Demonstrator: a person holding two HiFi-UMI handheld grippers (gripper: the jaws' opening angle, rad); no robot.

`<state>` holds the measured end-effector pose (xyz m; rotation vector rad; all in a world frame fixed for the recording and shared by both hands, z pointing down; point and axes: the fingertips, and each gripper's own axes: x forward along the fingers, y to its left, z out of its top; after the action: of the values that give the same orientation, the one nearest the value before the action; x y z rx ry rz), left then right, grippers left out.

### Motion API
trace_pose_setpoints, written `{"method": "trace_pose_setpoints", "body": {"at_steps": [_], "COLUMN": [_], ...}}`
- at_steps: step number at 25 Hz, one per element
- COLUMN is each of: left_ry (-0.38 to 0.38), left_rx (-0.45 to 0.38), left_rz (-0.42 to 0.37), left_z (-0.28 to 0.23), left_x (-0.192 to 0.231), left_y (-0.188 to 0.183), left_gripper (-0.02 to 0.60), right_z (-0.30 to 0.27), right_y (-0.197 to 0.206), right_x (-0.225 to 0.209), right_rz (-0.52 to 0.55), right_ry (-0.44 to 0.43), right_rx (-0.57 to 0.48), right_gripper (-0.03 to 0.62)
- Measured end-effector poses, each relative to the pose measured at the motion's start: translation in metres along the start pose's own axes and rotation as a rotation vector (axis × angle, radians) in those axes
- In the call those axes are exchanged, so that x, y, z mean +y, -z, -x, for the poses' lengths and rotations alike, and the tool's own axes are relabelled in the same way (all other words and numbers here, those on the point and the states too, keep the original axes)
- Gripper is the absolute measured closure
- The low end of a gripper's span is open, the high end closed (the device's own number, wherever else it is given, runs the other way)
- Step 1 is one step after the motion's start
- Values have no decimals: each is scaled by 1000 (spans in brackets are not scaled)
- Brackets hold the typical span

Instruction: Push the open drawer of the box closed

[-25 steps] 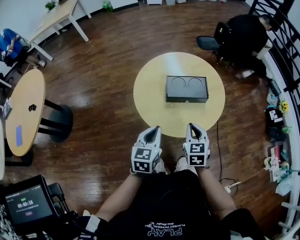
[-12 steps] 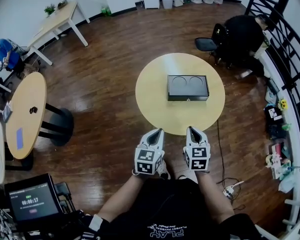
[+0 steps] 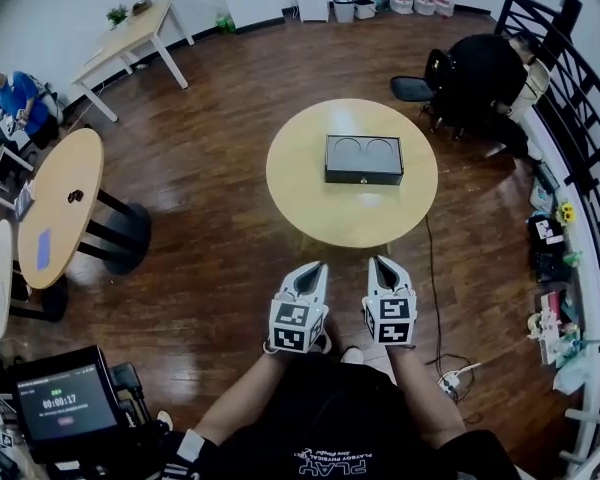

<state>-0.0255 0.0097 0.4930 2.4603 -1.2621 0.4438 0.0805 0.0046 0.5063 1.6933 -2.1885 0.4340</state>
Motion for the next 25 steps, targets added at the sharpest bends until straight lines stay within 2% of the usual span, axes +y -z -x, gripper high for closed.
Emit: {"method": "trace_pose_setpoints", "body": {"at_steps": [6,9,13,21,25], "left_ry": [-34,-48,-66,-68,-56], "left_rx": [-26,-37,-28,-4,-17], "left_rz": [6,-2,-5,-28,-42], "left_z": [41,63,85,98,95], "left_x": [-34,-43,-38,-25,-23], "left_y": [20,19,9,24,23], "left_gripper": [584,584,584,584,584], "right_z": [48,67,81,82,80], "right_y": [20,15,0,14,16], "right_x": [15,28,43,65,67], "right_rz": [20,20,22,25,28], "right_ry": [-34,-42,-41,-63,-49], "right_rx": [-22,-47,-54,-53,-56], "right_gripper": [588,588,588,588,588]}}
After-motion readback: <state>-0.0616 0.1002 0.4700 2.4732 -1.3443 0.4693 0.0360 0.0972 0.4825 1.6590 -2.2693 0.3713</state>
